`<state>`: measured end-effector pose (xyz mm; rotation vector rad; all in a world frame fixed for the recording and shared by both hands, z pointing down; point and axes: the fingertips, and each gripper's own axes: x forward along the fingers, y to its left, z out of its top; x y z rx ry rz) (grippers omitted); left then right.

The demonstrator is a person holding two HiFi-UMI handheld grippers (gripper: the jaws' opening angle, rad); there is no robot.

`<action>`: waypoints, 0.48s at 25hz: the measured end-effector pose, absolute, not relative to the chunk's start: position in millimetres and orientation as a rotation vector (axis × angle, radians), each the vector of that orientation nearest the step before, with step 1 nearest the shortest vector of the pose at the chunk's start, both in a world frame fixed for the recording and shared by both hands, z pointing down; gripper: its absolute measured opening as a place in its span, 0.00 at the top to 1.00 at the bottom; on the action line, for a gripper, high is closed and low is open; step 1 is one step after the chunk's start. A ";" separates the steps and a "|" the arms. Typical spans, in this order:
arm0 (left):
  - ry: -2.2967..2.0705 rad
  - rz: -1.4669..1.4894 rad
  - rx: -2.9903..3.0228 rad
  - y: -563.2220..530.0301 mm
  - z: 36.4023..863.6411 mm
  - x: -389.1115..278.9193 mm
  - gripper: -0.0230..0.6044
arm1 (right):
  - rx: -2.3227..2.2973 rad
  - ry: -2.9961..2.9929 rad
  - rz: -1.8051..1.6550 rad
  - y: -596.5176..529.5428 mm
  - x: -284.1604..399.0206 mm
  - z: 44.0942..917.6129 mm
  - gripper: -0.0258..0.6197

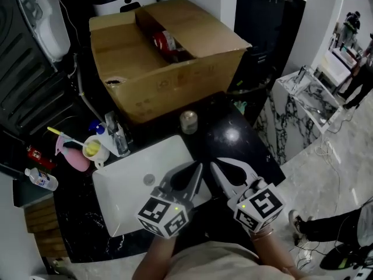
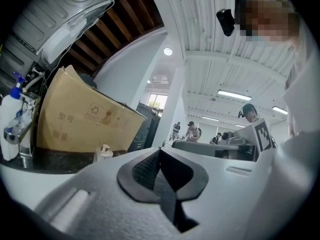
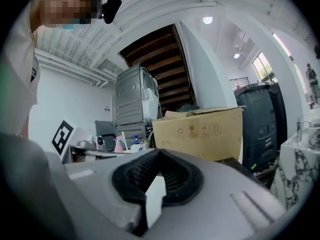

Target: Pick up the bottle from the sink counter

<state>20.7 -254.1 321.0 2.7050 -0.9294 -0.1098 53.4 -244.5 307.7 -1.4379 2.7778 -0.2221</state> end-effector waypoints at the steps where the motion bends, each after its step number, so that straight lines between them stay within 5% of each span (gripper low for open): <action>1: -0.931 -0.109 2.699 -257.6 322.8 21.9 0.95 | -1.442 2.780 -0.223 -247.8 56.2 308.3 0.96; 12: -1.013 -0.052 2.609 -298.8 347.4 28.8 0.95 | -1.399 2.843 -0.352 -289.1 71.6 337.0 0.96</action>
